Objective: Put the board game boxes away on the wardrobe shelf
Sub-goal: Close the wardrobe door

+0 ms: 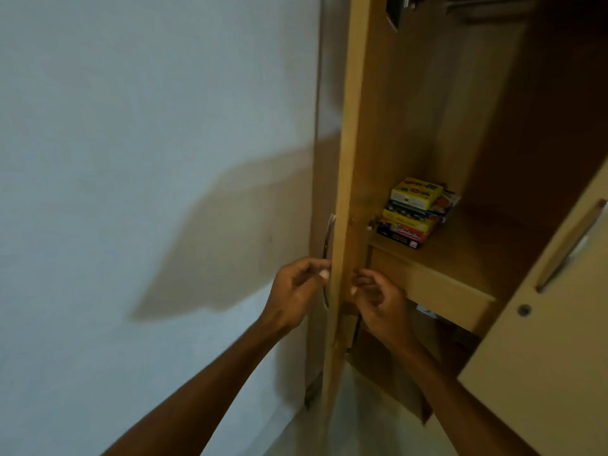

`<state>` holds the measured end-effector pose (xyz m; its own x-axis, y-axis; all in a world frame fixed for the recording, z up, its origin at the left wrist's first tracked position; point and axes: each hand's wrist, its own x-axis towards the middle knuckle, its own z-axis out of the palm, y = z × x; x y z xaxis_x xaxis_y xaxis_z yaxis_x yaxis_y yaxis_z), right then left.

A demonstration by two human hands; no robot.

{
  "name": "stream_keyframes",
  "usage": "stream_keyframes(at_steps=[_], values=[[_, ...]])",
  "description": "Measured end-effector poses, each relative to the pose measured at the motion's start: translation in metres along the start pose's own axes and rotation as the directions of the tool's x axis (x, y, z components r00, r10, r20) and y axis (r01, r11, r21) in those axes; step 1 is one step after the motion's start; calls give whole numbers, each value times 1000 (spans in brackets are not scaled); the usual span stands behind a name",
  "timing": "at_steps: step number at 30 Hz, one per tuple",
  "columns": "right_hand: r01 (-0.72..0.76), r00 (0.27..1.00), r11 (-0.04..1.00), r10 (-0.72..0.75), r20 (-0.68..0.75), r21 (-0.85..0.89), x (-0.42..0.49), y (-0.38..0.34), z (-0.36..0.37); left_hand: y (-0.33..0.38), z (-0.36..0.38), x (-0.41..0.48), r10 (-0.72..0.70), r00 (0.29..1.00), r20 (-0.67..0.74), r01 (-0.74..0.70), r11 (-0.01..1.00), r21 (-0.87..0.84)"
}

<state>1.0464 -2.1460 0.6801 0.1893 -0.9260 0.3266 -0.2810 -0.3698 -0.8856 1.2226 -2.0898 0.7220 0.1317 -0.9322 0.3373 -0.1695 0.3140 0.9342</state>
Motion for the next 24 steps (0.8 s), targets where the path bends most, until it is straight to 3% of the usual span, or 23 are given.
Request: stream_keyframes(at_steps=[5, 9, 15, 24], values=[[18, 980, 987, -49, -195, -160, -23, 10, -56, 9, 65, 27, 60, 998, 31, -61, 997, 42], [-32, 943, 946, -79, -324, -324, -26, 18, -98, 12, 116, 49, 74, 991, 114, -69, 997, -47], [-128, 865, 812, -189, -464, -569, -19, 42, -165, 4, 186, 79, 67, 973, 221, -53, 996, -72], [-338, 762, 624, -258, -594, -704, 31, 82, -258, -2, 305, 140, 47, 967, 251, -32, 997, -64]])
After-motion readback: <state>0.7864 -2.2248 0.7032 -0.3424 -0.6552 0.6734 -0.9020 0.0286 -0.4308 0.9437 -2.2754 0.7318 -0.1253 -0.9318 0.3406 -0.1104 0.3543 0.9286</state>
